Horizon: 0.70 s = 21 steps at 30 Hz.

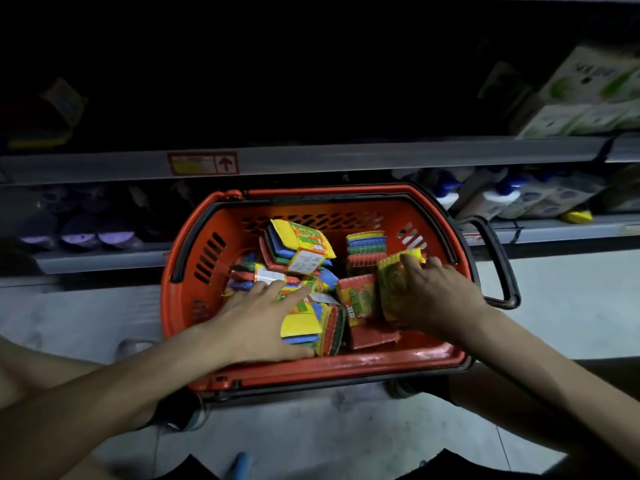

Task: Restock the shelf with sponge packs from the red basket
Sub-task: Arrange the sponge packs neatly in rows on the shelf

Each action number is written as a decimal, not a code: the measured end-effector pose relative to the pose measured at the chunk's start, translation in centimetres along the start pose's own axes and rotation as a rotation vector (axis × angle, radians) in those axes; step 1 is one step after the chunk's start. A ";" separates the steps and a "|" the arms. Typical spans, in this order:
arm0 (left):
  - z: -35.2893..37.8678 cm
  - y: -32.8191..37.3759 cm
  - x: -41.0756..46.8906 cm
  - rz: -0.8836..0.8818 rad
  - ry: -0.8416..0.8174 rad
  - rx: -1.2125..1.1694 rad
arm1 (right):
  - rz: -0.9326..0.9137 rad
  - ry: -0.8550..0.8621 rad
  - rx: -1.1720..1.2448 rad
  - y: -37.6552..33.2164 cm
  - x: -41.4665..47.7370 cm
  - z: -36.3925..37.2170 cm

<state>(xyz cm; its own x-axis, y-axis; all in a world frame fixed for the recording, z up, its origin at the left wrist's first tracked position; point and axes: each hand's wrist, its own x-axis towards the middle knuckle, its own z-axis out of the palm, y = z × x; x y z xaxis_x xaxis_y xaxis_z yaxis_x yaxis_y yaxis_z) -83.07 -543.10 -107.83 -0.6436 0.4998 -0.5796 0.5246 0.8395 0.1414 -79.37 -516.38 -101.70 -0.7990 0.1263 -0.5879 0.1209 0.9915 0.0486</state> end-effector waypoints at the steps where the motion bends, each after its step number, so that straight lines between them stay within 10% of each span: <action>1: 0.0 -0.1 0.1 0.001 -0.005 -0.020 | 0.014 -0.015 0.022 -0.3 0.1 0.3; 5: -0.8 -0.8 0.1 -0.001 0.114 -0.330 | 0.082 -0.001 0.004 -0.7 1.3 2.2; 11: -4.6 -1.5 -1.8 -0.004 0.135 -1.439 | 0.094 0.099 -0.035 -0.2 2.6 3.9; 21: -5.0 -3.1 -3.8 -0.111 0.054 -2.151 | -0.027 0.155 1.250 0.8 0.2 -1.5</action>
<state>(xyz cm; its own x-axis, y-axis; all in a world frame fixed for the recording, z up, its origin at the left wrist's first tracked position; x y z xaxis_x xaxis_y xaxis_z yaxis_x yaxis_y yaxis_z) -85.04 -546.50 -102.08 -0.6505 0.4163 -0.6353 -0.7566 -0.2820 0.5900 -80.33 -515.54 -100.53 -0.8605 0.1927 -0.4716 0.5092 0.2963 -0.8080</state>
